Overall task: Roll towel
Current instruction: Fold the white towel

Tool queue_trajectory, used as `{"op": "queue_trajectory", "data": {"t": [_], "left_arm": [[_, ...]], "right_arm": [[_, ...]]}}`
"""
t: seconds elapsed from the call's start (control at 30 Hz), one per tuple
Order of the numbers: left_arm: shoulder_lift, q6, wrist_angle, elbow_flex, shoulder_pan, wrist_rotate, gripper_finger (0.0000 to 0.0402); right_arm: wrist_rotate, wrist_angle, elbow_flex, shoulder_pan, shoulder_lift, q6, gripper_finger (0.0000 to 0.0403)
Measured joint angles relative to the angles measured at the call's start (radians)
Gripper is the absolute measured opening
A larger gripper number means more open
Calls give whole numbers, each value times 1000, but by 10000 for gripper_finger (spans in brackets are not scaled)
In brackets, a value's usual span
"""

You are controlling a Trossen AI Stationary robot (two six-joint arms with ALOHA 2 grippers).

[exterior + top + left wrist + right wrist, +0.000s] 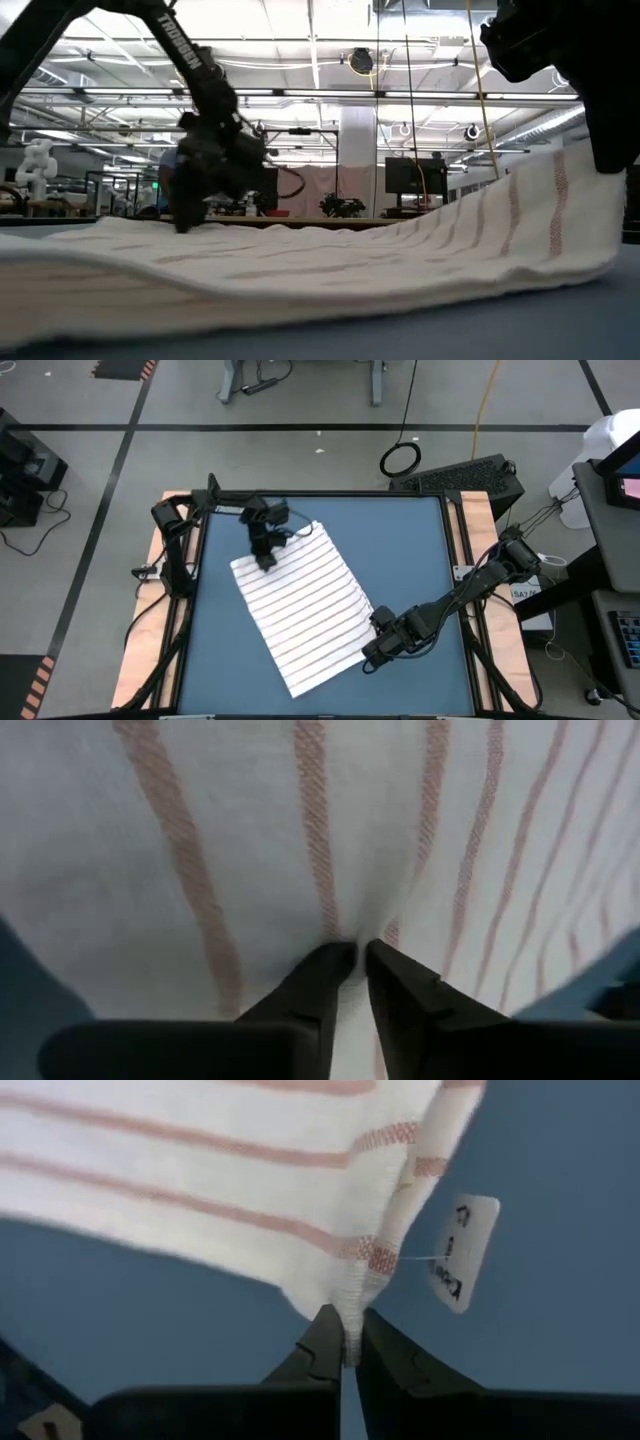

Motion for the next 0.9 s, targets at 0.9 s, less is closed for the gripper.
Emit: {"op": "queue_trajectory", "data": {"t": [0.9], "left_arm": [[-323, -123, 299, 86, -115, -173, 170]], "right_arm": [[33, 59, -1, -8, 0, -225, 6]]}}
